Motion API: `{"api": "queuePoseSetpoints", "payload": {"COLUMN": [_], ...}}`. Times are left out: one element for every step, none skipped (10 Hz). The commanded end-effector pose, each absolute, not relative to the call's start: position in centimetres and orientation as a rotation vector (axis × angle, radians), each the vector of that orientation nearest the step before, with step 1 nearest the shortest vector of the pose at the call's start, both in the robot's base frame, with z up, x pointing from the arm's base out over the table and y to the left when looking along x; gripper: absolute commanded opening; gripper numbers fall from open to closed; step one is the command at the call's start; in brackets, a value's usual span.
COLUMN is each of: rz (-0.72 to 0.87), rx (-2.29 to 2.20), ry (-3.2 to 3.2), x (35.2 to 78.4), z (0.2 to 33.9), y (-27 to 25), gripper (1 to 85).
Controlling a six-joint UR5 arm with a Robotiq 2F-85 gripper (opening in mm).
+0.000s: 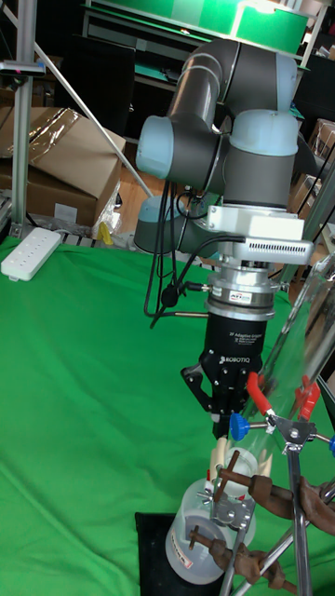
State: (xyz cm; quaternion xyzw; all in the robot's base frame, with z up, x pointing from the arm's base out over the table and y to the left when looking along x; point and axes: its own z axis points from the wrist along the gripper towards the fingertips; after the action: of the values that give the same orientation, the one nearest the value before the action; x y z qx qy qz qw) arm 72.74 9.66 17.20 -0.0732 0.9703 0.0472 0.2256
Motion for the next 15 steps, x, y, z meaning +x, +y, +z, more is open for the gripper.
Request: {"api": "queuePoseSetpoints", "payload": {"rz": [0.132, 0.132, 0.128, 0.150, 0.158, 0.152, 0.161, 0.158, 0.161, 0.156, 0.168, 0.172, 0.172, 0.174, 0.181], "rx": [-0.236, -0.239, -0.233, -0.214, -0.207, -0.211, -0.212, -0.207, -0.200, -0.208, -0.207, -0.198, -0.198, -0.200, -0.209], "ry": [2.631, 2.626, 2.615, 2.607, 2.610, 2.612, 2.610, 2.604, 2.601, 2.612, 2.618, 2.619, 2.619, 2.621, 2.625], "x": [74.8, 75.2, 75.7, 76.2, 76.1, 75.9, 75.9, 76.2, 76.2, 75.8, 75.5, 75.3, 75.3, 75.2, 75.0], "z": [17.8, 17.6, 17.3, 17.2, 17.1, 17.0, 17.0, 16.9, 16.9, 16.6, 16.3, 16.1, 15.9, 15.7, 15.7], "y": [8.3, 7.9, 7.7, 7.9, 8.0, 7.7, 7.8, 7.7, 7.8, 7.5, 7.6, 7.7, 7.7, 7.9, 8.2], "gripper": [1.3, 1.3, 1.3, 1.3, 1.3, 1.3, 1.3, 1.3, 1.3, 1.3, 1.3, 1.3, 1.3, 1.3, 1.3]}}
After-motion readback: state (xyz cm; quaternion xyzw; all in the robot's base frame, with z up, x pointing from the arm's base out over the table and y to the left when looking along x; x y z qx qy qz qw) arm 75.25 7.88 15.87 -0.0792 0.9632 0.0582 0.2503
